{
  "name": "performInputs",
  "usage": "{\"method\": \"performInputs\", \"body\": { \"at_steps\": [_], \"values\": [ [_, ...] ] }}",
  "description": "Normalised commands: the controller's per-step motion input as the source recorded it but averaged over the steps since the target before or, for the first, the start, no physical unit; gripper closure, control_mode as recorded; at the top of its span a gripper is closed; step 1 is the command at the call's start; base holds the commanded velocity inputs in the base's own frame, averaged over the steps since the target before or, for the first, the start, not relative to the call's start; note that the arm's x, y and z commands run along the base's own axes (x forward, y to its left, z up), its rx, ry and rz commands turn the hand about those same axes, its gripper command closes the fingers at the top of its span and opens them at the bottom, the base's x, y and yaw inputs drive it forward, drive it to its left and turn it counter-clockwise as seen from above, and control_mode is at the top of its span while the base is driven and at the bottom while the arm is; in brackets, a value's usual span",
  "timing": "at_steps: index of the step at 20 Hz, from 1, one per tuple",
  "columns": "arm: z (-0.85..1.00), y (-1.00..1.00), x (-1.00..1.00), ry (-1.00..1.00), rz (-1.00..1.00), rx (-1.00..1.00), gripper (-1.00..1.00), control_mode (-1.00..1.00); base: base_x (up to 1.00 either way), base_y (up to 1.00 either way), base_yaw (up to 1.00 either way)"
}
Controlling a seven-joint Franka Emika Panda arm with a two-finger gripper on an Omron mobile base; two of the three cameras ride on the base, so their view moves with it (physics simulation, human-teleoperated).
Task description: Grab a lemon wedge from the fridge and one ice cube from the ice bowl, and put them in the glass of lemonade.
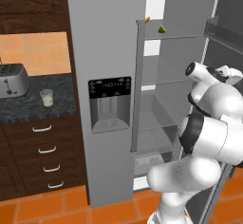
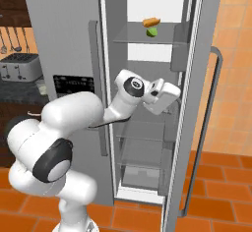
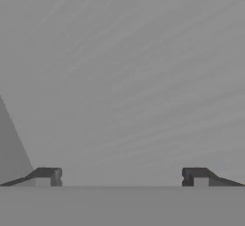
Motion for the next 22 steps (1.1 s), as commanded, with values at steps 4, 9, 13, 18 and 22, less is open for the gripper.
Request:
{"method": "performInputs", "body": {
  "at_steps": [4, 9, 13, 18, 22],
  "values": [
    [0.47, 0.04, -0.59, -0.06, 0.00, 0.00, -1.00, -1.00, 0.00, 0.00, 0.00],
    [0.72, 0.42, -0.52, -0.12, 0.00, 0.00, -1.00, -1.00, 0.00, 0.00, 0.00],
    [0.29, 1.00, -0.20, -0.12, 0.01, 0.04, -1.00, -1.00, 0.00, 0.00, 0.00],
    [-0.25, 0.98, 0.02, -0.03, 0.17, 0.37, -1.00, -1.00, 0.00, 0.00, 0.00],
    [-0.44, 0.71, 0.00, -0.08, 0.26, 0.75, -1.00, -1.00, 0.00, 0.00, 0.00]
  ]
}}
